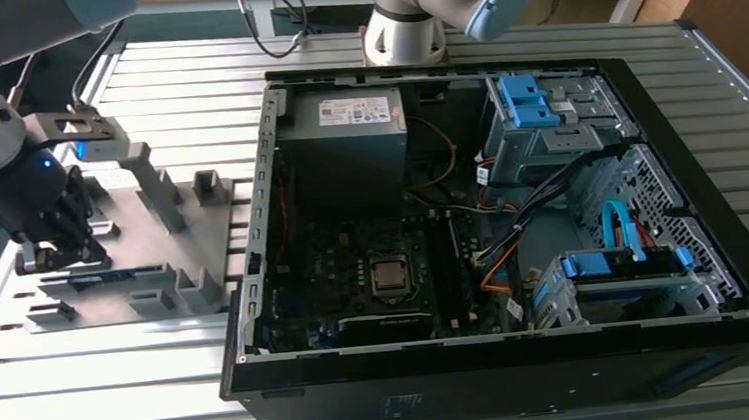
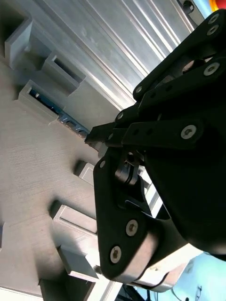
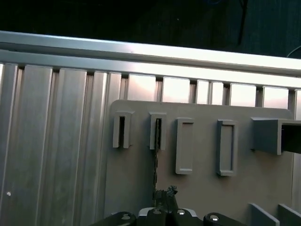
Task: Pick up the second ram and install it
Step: 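Pick up the second ram and move it above second insertion slot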
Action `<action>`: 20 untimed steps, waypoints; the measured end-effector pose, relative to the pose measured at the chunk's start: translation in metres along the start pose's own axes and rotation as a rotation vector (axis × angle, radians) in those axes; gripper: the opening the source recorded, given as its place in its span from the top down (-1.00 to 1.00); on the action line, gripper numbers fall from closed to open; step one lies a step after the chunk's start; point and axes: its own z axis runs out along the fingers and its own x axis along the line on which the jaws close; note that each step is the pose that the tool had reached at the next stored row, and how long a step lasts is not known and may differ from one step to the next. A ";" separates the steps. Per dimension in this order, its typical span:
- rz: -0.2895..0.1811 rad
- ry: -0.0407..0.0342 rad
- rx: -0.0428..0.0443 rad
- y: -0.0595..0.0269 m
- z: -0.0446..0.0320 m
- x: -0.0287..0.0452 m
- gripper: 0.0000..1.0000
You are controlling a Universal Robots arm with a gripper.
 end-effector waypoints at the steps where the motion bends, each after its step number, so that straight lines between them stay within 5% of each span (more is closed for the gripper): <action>1: 0.001 0.0027 -0.0192 -0.0003 -0.0001 0.0000 0.80; 3: 0.002 0.0046 -0.0399 -0.0004 0.0002 0.0001 0.80; 12: 0.002 0.0048 -0.0420 -0.0004 0.0013 0.0114 0.80; 20: 0.000 0.0056 -0.0498 -0.0090 0.0067 0.0128 0.80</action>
